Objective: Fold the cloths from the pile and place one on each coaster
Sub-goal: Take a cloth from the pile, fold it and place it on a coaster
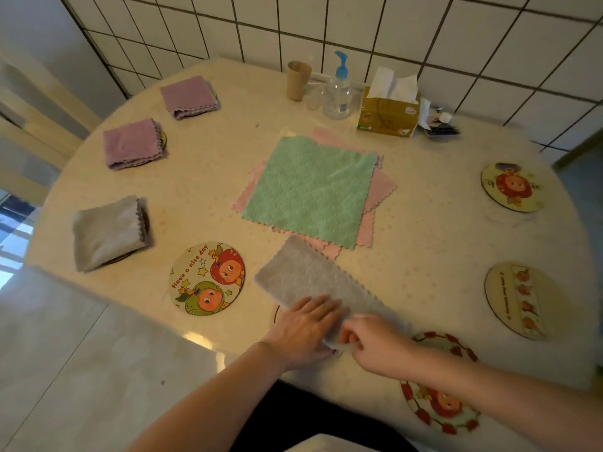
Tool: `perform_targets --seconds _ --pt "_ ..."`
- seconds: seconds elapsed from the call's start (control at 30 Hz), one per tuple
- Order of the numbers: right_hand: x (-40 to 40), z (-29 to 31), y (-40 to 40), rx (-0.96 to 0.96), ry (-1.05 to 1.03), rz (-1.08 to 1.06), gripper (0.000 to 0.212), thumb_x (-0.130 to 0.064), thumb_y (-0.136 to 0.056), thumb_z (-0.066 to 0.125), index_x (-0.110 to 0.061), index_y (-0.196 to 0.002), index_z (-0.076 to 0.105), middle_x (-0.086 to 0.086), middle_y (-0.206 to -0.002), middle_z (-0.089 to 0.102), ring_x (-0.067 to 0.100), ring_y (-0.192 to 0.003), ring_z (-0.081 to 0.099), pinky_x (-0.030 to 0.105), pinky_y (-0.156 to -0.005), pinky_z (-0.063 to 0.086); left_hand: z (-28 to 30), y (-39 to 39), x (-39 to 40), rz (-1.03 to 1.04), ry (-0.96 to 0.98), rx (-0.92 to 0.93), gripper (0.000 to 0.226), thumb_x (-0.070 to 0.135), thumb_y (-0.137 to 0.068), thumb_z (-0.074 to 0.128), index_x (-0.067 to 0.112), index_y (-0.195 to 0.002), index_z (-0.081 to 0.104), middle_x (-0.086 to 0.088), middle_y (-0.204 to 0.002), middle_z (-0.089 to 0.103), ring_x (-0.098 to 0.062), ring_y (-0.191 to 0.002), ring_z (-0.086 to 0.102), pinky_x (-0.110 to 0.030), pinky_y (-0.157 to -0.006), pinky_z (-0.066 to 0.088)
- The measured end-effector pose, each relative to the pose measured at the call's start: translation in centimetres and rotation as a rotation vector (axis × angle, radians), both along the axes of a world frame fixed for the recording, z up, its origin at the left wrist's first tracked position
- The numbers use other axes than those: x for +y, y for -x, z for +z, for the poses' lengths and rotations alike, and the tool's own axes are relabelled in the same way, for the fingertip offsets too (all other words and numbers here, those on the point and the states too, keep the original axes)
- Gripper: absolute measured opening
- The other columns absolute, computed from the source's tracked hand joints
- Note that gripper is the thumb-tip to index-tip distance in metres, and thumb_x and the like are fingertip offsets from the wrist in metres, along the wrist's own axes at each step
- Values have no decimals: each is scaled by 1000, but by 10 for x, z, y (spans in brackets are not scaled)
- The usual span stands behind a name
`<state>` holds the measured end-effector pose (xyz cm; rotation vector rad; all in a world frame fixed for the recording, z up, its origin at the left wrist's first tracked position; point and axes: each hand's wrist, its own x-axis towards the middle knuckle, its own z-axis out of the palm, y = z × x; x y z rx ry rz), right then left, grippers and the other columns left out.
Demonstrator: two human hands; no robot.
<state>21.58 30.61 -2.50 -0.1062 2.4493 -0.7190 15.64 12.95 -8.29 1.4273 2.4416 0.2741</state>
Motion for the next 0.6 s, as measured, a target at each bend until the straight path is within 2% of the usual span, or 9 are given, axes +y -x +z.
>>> perform_targets --seconds 0.1,0.17,0.23,0.27,0.37,0.43,0.53,0.6 --pt "-12 15 -1 -46 182 -90 8 -17 -83 60 -24 -84 63 -9 -75 62 0 -63 55 13 -57 43 -2 -11 0 -74 -120 -51 55 45 -83 49 15 -128 59 -6 -132 60 -22 -121 57 -36 -99 49" --pt "-11 18 2 -74 246 -64 11 -18 -87 57 -22 -90 67 -8 -76 65 0 -64 57 17 -61 46 -5 -13 -8 -85 -169 -87 43 29 -85 54 16 -125 63 -5 -131 61 -20 -122 56 -33 -102 47" --pt "0 11 9 27 161 -17 20 -16 -92 50 -20 -105 64 -4 -101 65 6 -88 59 25 -79 49 -5 -12 -19 -44 -152 -130 47 30 -90 47 18 -134 55 -3 -140 53 -19 -132 47 -30 -112 34" --pt "8 2 12 107 74 45 28 -11 -93 47 -19 -117 59 -3 -117 58 8 -103 55 27 -89 46 -5 -12 -24 -25 -160 -120 50 35 -91 41 19 -137 52 -3 -142 52 -19 -133 46 -30 -113 30" --pt "33 -28 16 207 -164 386 75 15 -78 48 -20 -143 33 -1 -150 29 17 -138 28 34 -113 28 -4 -18 -35 -19 -196 -73 51 40 -92 41 20 -137 51 -2 -141 52 -18 -133 46 -28 -113 26" --pt "47 -39 16 249 -226 574 94 22 -69 44 -22 -148 21 0 -157 16 18 -145 12 34 -116 18 -3 -23 -41 21 -189 -131 54 43 -93 41 23 -143 44 1 -147 45 -14 -138 37 -24 -115 20" --pt "62 -50 16 323 -237 666 94 18 -68 44 -23 -149 18 -1 -157 18 16 -145 13 36 -115 24 -5 -32 -44 106 -181 -272 55 46 -94 40 28 -147 35 5 -151 38 -10 -141 30 -23 -117 20" --pt "66 -57 18 370 -219 673 78 5 -77 50 -21 -146 26 0 -154 28 16 -142 24 34 -114 27 -2 -36 -43 167 -231 -354 54 42 -94 44 27 -145 39 6 -150 38 -6 -140 30 -18 -116 17"
